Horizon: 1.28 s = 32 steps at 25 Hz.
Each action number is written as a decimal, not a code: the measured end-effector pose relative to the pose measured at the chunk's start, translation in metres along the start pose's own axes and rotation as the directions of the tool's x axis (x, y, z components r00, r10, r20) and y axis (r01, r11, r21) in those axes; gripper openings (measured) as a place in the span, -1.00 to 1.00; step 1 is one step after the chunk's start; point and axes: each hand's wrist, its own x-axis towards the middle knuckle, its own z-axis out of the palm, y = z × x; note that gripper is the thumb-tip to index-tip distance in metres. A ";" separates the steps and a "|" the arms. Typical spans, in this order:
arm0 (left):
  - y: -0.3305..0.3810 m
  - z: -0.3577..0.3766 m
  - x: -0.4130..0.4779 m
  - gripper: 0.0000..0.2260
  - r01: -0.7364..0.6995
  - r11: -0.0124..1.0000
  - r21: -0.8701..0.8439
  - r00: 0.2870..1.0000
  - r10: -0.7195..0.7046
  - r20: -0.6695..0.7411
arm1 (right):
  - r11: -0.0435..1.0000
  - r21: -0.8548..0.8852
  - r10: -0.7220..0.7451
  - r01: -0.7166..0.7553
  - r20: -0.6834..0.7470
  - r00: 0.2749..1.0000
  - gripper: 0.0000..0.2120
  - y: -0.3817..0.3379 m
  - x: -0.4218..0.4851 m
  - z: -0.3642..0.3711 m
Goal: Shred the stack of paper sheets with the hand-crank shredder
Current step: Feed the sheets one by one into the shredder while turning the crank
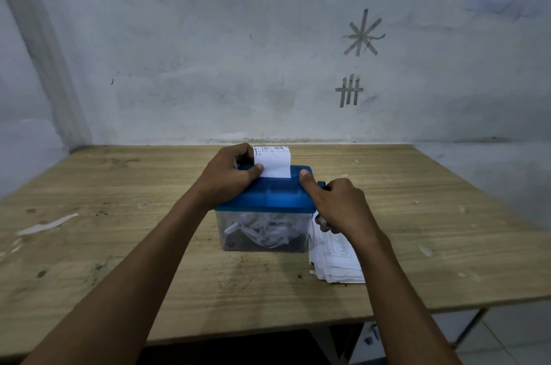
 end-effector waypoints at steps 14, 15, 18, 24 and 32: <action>0.005 0.001 0.000 -0.79 0.061 0.994 0.092 0.998 -0.061 -0.003 | 0.881 -0.413 -0.112 0.230 0.292 0.950 -0.55 -0.045 0.035 -0.043; 0.005 0.001 0.000 -0.79 0.065 0.993 0.103 0.998 -0.065 -0.003 | 0.901 -0.344 -0.112 0.263 0.402 0.909 -0.59 -0.040 0.037 -0.055; 0.006 0.003 0.000 -0.79 0.070 0.989 0.131 0.998 -0.071 0.002 | 0.919 -0.078 -0.300 0.386 0.497 0.815 -0.54 0.002 0.036 -0.074; 0.010 0.003 0.002 -0.74 0.089 0.980 0.180 0.996 -0.093 0.015 | 0.846 0.324 -0.495 0.423 0.187 0.849 -0.71 0.033 0.055 -0.050; 0.005 0.008 0.003 -0.77 0.120 0.977 0.176 0.992 -0.123 0.007 | 0.782 0.515 0.109 -0.350 0.440 0.891 -0.59 0.025 0.067 -0.003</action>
